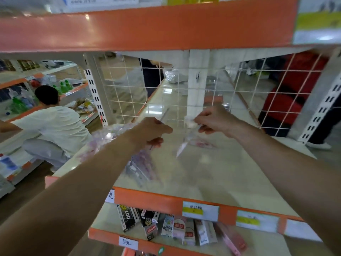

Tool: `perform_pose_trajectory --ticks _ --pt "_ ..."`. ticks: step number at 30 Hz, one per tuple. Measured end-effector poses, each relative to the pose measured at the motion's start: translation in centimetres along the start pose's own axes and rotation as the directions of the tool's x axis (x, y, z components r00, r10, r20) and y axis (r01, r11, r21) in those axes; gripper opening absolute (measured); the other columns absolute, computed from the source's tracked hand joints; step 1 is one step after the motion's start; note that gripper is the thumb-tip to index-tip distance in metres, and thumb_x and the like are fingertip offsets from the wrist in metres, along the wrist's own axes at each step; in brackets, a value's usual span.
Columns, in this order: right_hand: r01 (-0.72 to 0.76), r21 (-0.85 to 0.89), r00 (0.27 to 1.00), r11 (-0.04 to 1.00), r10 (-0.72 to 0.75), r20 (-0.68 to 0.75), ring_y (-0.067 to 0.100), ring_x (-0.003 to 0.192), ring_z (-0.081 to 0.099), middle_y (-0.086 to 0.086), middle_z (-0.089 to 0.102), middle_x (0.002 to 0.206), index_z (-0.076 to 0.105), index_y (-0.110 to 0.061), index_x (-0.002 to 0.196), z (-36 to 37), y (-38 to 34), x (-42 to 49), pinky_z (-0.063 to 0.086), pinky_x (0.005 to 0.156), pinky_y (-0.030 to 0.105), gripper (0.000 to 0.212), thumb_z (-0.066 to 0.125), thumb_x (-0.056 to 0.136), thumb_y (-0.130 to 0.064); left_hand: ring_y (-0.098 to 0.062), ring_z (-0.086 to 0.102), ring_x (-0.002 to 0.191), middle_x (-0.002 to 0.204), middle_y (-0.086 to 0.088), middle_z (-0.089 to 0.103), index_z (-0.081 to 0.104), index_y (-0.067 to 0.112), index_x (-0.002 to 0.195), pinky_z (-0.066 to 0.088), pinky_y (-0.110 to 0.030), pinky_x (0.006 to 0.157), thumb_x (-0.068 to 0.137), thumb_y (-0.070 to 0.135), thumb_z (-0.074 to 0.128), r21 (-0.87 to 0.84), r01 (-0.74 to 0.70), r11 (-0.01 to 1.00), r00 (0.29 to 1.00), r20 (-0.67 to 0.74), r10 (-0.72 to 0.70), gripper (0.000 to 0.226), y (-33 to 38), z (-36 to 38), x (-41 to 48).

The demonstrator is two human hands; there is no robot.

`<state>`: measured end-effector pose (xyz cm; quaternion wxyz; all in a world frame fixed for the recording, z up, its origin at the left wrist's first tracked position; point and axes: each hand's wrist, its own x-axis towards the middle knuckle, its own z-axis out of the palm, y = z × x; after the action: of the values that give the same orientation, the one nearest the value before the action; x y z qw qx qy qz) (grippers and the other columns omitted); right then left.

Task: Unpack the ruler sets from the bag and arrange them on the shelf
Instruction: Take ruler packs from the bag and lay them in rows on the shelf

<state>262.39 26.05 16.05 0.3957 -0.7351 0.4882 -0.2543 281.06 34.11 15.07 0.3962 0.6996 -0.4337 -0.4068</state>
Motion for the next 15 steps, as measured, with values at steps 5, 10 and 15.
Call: perform_pose_trajectory --ticks 5,10,15 --pt "0.189 -0.414 0.948 0.890 -0.276 -0.161 0.012 0.079 0.062 -0.009 0.064 0.081 0.064 -0.023 0.078 -1.6 1.3 -2.1 0.050 0.071 0.032 0.009 0.064 0.086 -0.027 -0.010 0.042 0.033 0.065 -0.008 0.059 0.057 0.008 0.079 0.034 -0.015 0.035 0.086 0.025 0.067 -0.093 0.099 0.991 0.986 0.140 -0.085 0.021 2.1 5.1 0.6" --pt "0.228 -0.499 0.952 0.836 -0.299 -0.066 0.015 0.083 0.061 -0.007 0.066 0.090 0.061 -0.022 0.091 -1.0 2.7 -3.6 0.048 0.071 0.032 0.028 0.062 0.083 -0.049 -0.005 0.031 0.033 0.065 0.000 0.060 0.060 0.017 0.099 0.024 -0.012 0.034 0.090 0.033 0.060 -0.265 0.173 0.949 0.948 0.306 -0.088 0.018 1.9 7.8 1.3" --pt "0.309 -0.392 0.950 0.867 -0.258 0.177 0.017 0.092 0.064 -0.001 0.070 0.097 0.070 -0.024 0.102 -1.5 3.9 -4.8 0.051 0.082 0.034 0.020 0.059 0.089 -0.034 -0.007 0.030 0.038 0.070 0.000 0.060 0.060 0.011 0.085 0.020 -0.012 0.036 0.089 0.015 0.059 -0.185 0.128 0.974 0.964 0.256 -0.078 0.006 0.5 8.2 1.3"
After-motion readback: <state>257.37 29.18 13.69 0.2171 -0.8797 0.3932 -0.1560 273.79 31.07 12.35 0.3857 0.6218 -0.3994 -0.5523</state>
